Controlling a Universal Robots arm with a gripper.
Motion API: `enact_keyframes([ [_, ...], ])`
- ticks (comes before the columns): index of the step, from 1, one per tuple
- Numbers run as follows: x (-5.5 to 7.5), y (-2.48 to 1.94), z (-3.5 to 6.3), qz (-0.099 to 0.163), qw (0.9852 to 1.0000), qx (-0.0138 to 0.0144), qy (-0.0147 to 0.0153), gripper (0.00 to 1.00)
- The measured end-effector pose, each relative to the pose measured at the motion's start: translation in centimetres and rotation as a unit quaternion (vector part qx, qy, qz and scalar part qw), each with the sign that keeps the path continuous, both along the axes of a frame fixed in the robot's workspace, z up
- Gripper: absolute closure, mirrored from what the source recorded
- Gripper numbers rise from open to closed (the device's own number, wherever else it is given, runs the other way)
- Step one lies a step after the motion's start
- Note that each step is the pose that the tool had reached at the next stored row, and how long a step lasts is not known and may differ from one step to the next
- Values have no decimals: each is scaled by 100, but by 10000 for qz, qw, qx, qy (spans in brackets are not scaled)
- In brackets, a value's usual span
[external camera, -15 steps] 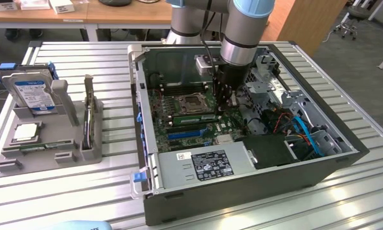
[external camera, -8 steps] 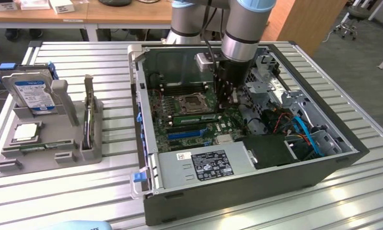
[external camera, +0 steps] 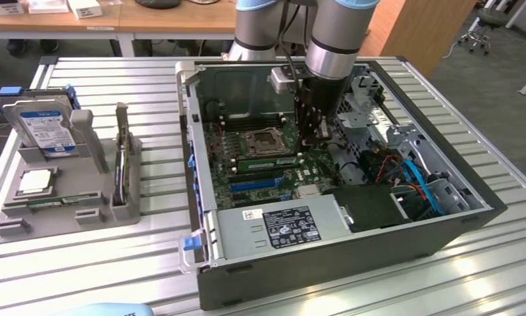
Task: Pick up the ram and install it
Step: 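Press down the ram until it locks into place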
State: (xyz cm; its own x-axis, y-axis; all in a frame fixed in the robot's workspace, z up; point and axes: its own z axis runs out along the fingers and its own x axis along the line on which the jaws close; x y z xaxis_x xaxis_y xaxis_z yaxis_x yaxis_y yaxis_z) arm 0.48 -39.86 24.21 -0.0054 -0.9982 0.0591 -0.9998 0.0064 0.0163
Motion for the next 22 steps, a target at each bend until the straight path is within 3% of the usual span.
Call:
enact_keyframes([
  [4,-19,0,1,0,10000,-1,0,90],
  [22,-497,11,-2,-1,10000,-1,-2,90],
])
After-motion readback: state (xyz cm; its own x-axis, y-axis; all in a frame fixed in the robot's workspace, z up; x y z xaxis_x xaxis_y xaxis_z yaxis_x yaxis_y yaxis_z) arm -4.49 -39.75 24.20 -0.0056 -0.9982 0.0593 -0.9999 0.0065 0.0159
